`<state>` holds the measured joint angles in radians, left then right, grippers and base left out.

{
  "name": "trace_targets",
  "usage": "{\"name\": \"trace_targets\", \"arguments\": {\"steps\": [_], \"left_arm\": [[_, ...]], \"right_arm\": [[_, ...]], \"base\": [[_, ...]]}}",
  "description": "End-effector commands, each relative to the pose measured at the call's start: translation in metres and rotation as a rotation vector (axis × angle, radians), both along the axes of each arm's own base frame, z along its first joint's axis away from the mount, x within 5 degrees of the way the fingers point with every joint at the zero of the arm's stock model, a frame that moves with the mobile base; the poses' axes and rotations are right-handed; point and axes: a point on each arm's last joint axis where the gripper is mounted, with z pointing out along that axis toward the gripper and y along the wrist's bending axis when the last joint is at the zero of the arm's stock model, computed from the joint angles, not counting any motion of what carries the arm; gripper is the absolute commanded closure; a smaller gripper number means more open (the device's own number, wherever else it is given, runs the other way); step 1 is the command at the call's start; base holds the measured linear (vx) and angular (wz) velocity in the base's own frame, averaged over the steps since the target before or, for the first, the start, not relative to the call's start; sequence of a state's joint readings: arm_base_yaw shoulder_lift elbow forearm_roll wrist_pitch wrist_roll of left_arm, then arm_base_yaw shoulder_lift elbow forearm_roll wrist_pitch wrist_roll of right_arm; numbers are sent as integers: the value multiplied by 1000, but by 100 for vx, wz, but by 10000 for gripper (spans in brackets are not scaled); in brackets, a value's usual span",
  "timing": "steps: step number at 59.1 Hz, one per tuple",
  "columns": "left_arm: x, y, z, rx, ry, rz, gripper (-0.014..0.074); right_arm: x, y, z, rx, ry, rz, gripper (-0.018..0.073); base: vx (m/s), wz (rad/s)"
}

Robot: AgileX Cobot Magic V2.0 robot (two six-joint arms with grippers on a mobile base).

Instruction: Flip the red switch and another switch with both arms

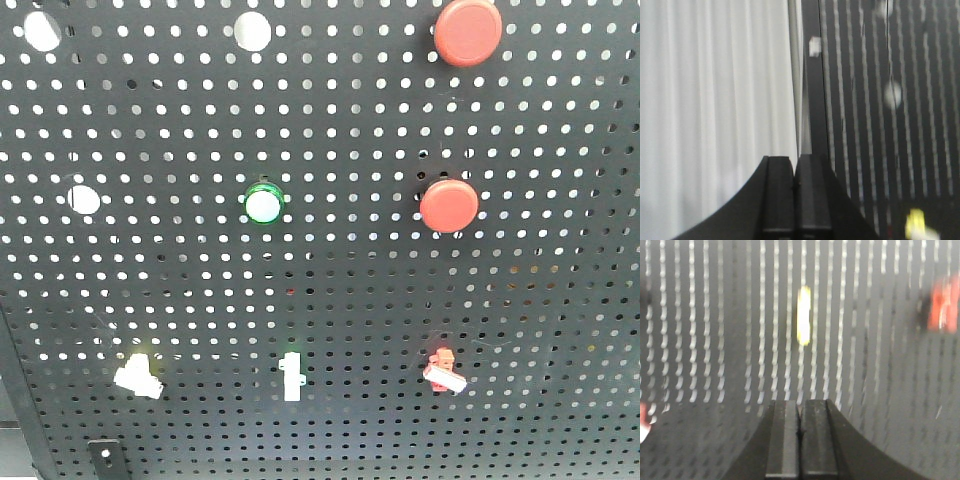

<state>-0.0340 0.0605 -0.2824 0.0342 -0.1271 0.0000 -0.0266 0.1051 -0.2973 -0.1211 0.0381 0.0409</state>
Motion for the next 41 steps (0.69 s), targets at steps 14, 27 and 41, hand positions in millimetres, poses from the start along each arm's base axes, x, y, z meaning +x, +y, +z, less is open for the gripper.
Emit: {"name": "trace_targets", "arguments": {"steps": [14, 27, 41], "left_arm": [[43, -1, 25, 2, 137, 0, 594], [78, -3, 17, 8, 215, -8, 594], [100, -30, 13, 175, 183, -174, 594]], "right_arm": [[33, 1, 26, -28, -14, 10, 566], [48, 0, 22, -9, 25, 18, 566], [54, 0, 19, -11, 52, 18, 566]], "base": [[0, 0], [0, 0], [0, 0]]}}
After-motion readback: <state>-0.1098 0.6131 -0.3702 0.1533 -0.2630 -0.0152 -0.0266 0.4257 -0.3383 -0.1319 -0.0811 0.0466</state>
